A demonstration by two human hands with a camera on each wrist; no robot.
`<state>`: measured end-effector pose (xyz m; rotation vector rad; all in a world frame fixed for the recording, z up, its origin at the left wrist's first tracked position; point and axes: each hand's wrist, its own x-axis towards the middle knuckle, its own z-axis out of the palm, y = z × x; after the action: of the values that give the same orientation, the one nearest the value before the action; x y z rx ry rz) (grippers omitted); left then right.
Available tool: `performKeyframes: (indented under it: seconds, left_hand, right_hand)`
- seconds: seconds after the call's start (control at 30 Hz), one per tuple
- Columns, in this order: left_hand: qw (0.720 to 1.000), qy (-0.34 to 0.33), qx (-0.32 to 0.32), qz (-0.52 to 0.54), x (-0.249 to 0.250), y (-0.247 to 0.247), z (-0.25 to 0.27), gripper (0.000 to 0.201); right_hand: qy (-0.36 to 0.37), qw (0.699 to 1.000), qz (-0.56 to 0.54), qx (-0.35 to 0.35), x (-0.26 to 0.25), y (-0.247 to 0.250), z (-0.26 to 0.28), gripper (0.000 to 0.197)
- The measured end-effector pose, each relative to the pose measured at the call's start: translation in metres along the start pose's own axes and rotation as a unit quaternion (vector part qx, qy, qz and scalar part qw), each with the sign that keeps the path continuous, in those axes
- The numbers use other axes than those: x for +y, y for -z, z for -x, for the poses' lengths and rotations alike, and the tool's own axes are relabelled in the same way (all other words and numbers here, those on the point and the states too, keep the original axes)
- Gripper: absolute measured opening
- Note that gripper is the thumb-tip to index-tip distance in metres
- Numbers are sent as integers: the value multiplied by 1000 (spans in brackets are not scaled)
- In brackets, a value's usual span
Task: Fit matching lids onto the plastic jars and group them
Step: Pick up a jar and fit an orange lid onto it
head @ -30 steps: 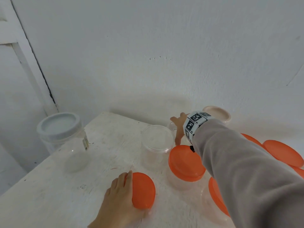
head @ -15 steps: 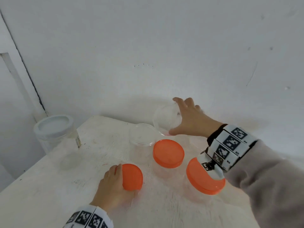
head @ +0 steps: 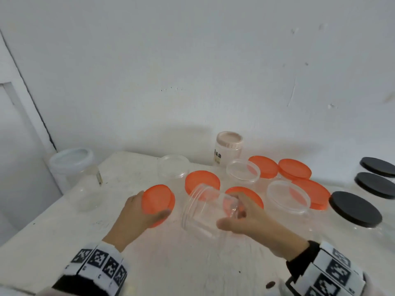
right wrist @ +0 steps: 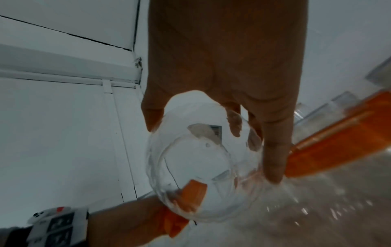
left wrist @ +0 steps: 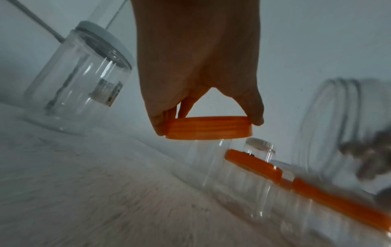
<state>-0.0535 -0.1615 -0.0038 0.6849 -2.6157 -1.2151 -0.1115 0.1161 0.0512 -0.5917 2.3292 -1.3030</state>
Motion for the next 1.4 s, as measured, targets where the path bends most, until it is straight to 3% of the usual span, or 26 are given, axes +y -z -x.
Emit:
performKeyframes:
  seconds: [0.23, 0.33, 0.4, 0.5, 0.6, 0.9, 1.03, 1.17, 1.4]
  left_hand:
    - [989, -4, -17, 144, 19, 9, 26, 32]
    - [987, -12, -24, 159, 29, 9, 34, 29]
    - [986, -18, -30, 161, 35, 9, 40, 35]
    - [986, -29, -41, 157, 41, 8, 44, 53]
    - [987, -47, -55, 145, 44, 5, 48, 57]
    - [984, -100, -95, 110, 53, -10, 57, 69]
    - [987, -113, -104, 50, 56, -20, 58, 86]
    - [987, -105, -119, -17, 58, -31, 63, 107]
    - [974, -135, -151, -99, 63, -51, 69, 109]
  right_hand:
    - [-44, 998, -24, -39, 26, -20, 10, 68]
    - [-45, 997, -1, -64, 30, -27, 4, 92]
    - [-38, 997, 28, -63, 30, -33, 1, 103]
    - [-26, 995, 76, -53, 33, -40, -9, 109]
    - [-6, 992, 106, -66, 39, -44, -12, 113]
    - [-3, 987, 116, -115, 56, -26, -7, 113]
    - [8, 981, 149, -127, 59, -26, -5, 107]
    - [-2, 987, 100, -124, 56, -28, -6, 104]
    - [-1, 990, 72, -122, 54, -29, -5, 100]
